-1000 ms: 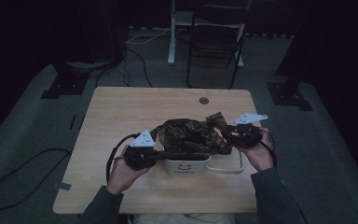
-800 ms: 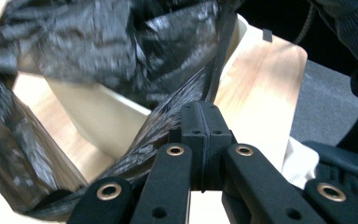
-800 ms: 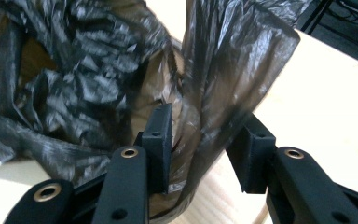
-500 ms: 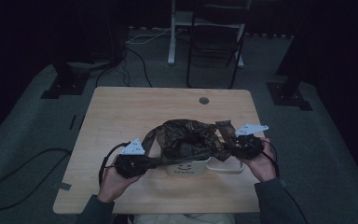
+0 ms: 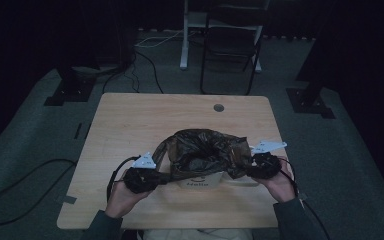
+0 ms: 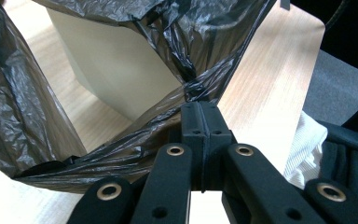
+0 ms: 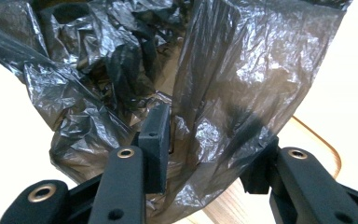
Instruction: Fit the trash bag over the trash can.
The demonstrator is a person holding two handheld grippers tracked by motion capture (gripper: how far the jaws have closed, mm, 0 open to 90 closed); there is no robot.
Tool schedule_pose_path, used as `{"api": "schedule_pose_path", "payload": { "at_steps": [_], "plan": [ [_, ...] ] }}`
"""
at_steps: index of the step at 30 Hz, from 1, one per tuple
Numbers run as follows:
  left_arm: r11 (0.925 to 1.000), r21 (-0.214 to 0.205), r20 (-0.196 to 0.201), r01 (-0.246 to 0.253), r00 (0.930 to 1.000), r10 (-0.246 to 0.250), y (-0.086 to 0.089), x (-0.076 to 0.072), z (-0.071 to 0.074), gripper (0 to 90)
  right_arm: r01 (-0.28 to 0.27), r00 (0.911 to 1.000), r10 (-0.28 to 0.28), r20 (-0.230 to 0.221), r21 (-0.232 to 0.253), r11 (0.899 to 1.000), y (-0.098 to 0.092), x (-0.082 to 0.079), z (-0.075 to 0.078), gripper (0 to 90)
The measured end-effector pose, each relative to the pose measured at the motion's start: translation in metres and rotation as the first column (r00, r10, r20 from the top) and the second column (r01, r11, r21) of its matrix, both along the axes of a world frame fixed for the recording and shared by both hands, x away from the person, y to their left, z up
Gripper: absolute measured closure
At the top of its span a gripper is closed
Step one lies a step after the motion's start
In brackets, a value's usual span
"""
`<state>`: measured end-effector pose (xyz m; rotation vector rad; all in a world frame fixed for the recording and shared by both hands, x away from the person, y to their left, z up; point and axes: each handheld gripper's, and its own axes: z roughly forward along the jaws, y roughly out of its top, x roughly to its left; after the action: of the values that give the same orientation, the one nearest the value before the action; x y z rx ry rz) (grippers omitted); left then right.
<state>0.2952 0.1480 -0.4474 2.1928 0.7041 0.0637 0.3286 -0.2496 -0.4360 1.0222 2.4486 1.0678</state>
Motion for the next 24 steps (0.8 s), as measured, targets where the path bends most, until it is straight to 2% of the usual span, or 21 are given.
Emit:
{"api": "schedule_pose_path", "payload": {
  "at_steps": [3,8,11,15,19,23,24],
  "plan": [
    [1.0000,0.000,-0.018,-0.007,0.9998,0.007,0.000,0.004,-0.007,90.0,-0.009,1.0000,0.009,-0.003,-0.003,1.000,0.002,0.000,-0.001,59.4],
    [0.9989,-0.012,-0.062,-0.046,0.9970,0.045,0.011,0.013,-0.020,90.0,-0.015,0.9998,0.015,-0.012,0.005,1.000,0.003,0.000,-0.005,59.1],
    [0.9953,-0.059,-0.093,-0.076,0.9932,0.071,0.021,0.017,-0.024,90.0,0.008,0.9997,-0.008,-0.025,-0.003,1.000,-0.002,0.003,-0.010,59.0],
    [0.9947,-0.047,-0.089,-0.091,0.9922,0.087,0.024,0.018,-0.024,90.0,0.020,0.9981,-0.019,-0.058,0.012,1.000,-0.008,0.005,-0.017,57.8],
    [0.9949,-0.047,-0.091,-0.090,0.9922,0.085,0.022,0.017,-0.024,90.0,0.017,0.9960,-0.017,-0.087,0.001,1.000,-0.009,0.006,-0.022,55.4],
    [0.9946,-0.067,-0.083,-0.080,0.9938,0.075,0.024,0.014,-0.019,86.0,0.002,0.9984,-0.001,-0.057,0.020,1.000,-0.010,0.003,-0.017,52.1],
    [0.9936,-0.086,-0.074,-0.073,0.9951,0.067,0.025,0.012,-0.013,86.0,-0.005,0.9991,0.007,-0.042,0.027,1.000,-0.011,0.001,-0.014,50.6]
  ]
}}
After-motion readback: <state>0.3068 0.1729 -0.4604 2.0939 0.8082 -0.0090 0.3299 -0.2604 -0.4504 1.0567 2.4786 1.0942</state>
